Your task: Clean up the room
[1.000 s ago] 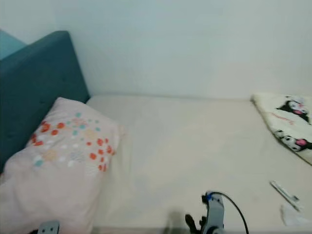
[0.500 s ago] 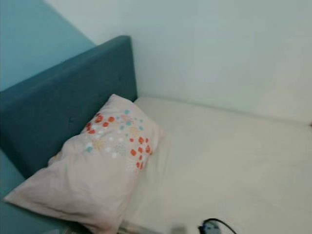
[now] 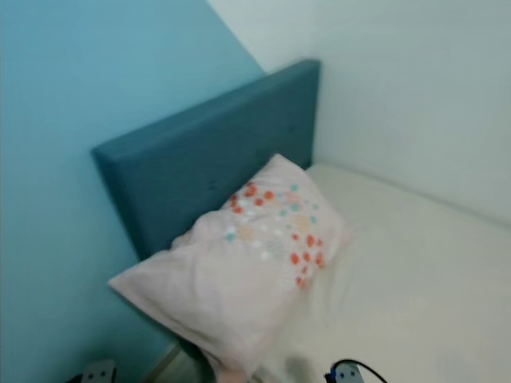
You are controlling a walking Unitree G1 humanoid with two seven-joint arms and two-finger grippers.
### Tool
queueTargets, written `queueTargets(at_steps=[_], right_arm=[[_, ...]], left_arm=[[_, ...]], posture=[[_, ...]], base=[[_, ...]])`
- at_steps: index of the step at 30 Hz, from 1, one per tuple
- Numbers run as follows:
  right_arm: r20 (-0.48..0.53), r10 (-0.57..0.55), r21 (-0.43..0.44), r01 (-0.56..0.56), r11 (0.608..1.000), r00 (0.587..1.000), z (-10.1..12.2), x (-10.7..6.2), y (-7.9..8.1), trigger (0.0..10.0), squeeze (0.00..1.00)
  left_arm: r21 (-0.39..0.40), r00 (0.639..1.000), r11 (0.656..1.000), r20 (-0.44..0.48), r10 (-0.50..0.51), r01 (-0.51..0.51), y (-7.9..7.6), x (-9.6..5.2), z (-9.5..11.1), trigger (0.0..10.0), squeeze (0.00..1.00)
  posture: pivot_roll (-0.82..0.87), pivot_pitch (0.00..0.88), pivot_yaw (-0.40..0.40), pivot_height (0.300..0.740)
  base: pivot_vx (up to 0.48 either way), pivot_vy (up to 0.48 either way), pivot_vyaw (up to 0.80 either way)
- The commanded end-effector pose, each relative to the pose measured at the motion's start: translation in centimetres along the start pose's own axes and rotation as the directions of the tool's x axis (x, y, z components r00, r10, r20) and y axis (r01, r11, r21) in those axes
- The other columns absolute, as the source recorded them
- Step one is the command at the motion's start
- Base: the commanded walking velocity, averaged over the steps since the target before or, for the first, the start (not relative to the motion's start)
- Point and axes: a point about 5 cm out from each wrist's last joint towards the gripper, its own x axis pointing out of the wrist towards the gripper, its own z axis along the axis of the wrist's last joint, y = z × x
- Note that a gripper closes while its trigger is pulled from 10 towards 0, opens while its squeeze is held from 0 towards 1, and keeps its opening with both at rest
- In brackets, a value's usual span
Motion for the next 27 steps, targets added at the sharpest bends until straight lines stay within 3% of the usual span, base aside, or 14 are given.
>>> queueTargets(at_steps=[1,6,13,20,23,26,27], right_arm=[[0.014,0.011,-0.037,-0.011,0.999,1.000,0.2,0.1,0.3,10.0,0.00],[0.037,0.009,-0.065,-0.006,0.998,0.999,0.8,0.1,0.0,10.0,0.00],[0.040,-0.044,-0.068,0.046,0.997,0.998,1.0,-0.3,-1.5,10.0,0.00],[0.137,-0.133,0.075,0.124,0.990,0.982,3.8,-0.5,-3.2,10.0,0.00],[0.241,-0.163,0.180,0.121,0.976,0.957,6.8,-0.7,-4.0,10.0,0.00],[0.272,-0.168,0.217,0.110,0.970,0.948,7.7,-0.8,-4.2,10.0,0.00],[0.312,-0.162,0.262,0.080,0.962,0.936,9.0,-1.0,-4.5,10.0,0.00]], left_arm=[[0.012,1.000,1.000,-0.021,0.000,0.000,0.1,0.0,-0.3,10.0,0.00],[0.028,0.999,1.000,-0.044,-0.002,0.003,0.2,-0.2,-0.9,10.0,0.00],[0.012,0.999,0.999,-0.045,-0.029,0.030,0.0,-0.2,-1.0,10.0,0.00],[0.002,0.998,0.998,-0.006,-0.070,0.070,-0.7,0.0,-0.2,10.0,0.00],[-0.034,0.997,0.998,0.057,-0.048,0.050,-0.6,0.2,1.3,10.0,0.00],[-0.047,0.996,0.998,0.082,-0.047,0.051,-0.6,0.3,2.0,10.0,0.00],[-0.049,0.990,0.997,0.131,-0.053,0.059,-0.7,0.5,3.4,10.0,0.00]], posture=[[-0.05,0.000,-0.050,0.740],[-0.06,0.000,-0.051,0.740],[-0.06,0.000,-0.060,0.740],[-0.07,0.000,-0.060,0.740],[-0.07,0.000,-0.058,0.740],[-0.07,0.000,-0.057,0.740],[-0.07,0.000,-0.058,0.740]], base=[[0.000,0.000,0.80],[0.000,0.000,0.80],[0.000,0.000,0.69],[0.000,-0.343,0.00],[0.000,0.000,0.00],[0.000,0.000,0.00],[0.000,0.000,0.00]])
